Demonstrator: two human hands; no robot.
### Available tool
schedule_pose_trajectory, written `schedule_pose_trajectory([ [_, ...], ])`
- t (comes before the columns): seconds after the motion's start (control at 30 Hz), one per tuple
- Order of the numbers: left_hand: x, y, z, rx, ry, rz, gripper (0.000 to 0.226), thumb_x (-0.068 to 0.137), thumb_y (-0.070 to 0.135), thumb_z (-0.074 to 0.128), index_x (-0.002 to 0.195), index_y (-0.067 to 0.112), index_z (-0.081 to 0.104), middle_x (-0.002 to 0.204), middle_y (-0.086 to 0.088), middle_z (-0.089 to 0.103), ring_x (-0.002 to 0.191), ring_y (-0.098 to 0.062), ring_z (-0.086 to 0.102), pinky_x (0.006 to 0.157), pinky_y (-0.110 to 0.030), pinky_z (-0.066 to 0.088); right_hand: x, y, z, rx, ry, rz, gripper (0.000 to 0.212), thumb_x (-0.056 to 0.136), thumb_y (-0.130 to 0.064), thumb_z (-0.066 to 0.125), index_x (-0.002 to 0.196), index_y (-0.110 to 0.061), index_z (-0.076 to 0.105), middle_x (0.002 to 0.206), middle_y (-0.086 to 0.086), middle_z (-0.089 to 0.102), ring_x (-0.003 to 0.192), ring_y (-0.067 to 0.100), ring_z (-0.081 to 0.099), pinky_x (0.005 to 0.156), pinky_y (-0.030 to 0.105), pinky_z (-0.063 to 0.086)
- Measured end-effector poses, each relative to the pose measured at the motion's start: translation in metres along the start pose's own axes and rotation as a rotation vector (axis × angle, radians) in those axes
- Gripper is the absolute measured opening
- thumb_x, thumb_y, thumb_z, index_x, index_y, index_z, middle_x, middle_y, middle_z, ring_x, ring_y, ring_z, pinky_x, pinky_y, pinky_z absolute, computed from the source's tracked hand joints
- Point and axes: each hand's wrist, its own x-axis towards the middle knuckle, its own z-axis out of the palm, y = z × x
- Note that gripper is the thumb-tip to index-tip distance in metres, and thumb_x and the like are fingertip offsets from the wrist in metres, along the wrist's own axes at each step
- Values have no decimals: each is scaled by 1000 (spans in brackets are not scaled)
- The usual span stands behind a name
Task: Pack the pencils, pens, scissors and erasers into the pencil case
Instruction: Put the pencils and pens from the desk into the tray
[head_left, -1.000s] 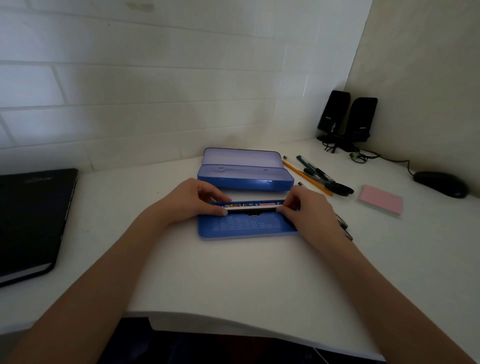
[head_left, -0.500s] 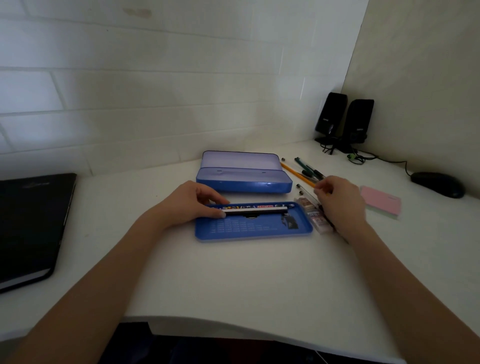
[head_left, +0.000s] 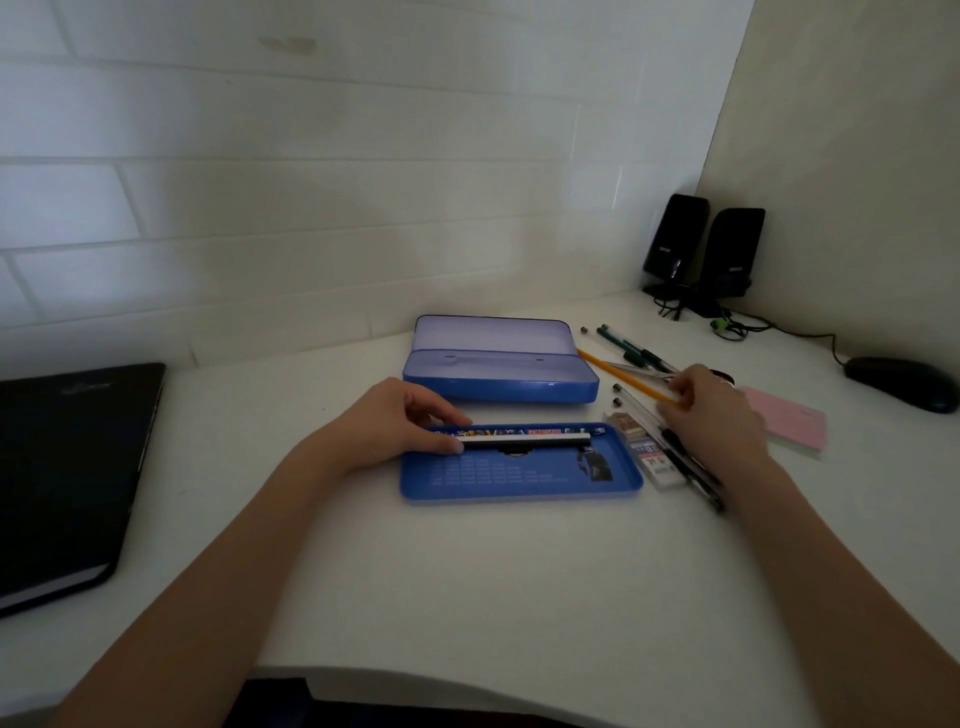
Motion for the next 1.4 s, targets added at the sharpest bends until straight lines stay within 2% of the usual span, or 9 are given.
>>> schedule_pose_trajectory([
  [0.13, 0, 0, 0, 9, 3, -10, 26, 65, 26, 84, 89, 30, 76, 82, 1, 73, 63, 4, 54, 59, -5, 38, -2, 4, -1, 14, -44, 77, 10, 89, -28, 57, 87, -18, 59, 84, 4, 63, 86, 25, 60, 81, 42, 50],
  [0.27, -1, 1, 0, 13, 1, -4, 24, 65, 27, 83, 87, 33, 76, 82, 6, 72, 66, 4, 53, 61, -6, 37, 1, 6, -1, -25, -21, 139, 29, 94, -28, 51, 89, -3, 65, 82, 14, 64, 77, 30, 60, 67, 34, 46],
  [0.57, -4, 1, 2, 0, 14, -14, 26, 66, 27, 82, 92, 30, 76, 87, 4, 73, 75, -3, 56, 73, -18, 40, -4, 6, -4, -100, -97, 73, 28, 90, -30, 57, 79, -5, 62, 75, 12, 62, 70, 27, 58, 62, 32, 45],
  [0.67, -4, 1, 2, 4, 16, -13, 26, 66, 27, 83, 91, 31, 76, 87, 3, 74, 74, -2, 56, 70, -15, 40, -2, 4, -2, -157, -87, 132, 25, 94, -27, 51, 88, -3, 55, 90, 16, 60, 85, 34, 60, 72, 39, 49],
  [0.77, -3, 1, 2, 5, 18, -15, 26, 66, 27, 83, 90, 32, 76, 86, 3, 73, 74, -2, 56, 70, -14, 39, 1, 3, -4, -40, 27, 175, 24, 96, -19, 47, 106, 3, 48, 92, 17, 58, 89, 35, 59, 71, 41, 47],
  [0.9, -2, 1, 1, -1, 9, -21, 25, 65, 27, 83, 87, 35, 76, 78, 15, 72, 70, 5, 55, 65, -5, 39, -8, -11, -24, 476, 181, -60, 12, 97, -18, 46, 100, -7, 50, 79, 6, 62, 72, 22, 56, 69, 31, 46],
  [0.97, -2, 1, 1, -4, 11, -22, 25, 65, 26, 83, 86, 36, 75, 80, 16, 73, 73, 6, 57, 69, -7, 40, -18, -22, -30, 607, 60, -168, 8, 96, -17, 48, 97, -11, 53, 73, 0, 62, 66, 13, 57, 65, 22, 47],
  [1.13, -3, 1, 1, 12, 28, -30, 26, 65, 26, 83, 89, 33, 76, 83, 14, 72, 77, 4, 57, 70, -8, 39, -29, -32, -23, 530, -245, -345, 5, 92, -13, 54, 89, -12, 58, 74, 0, 67, 69, 10, 62, 68, 16, 50],
  [1.4, -4, 2, -1, -63, 16, -55, 9, 76, 28, 74, 85, 28, 76, 60, 17, 66, 58, 5, 53, 59, -10, 38, -31, -33, -15, 341, -314, -455, 18, 89, -16, 60, 77, -29, 55, 72, -11, 58, 67, 2, 52, 60, 5, 40],
])
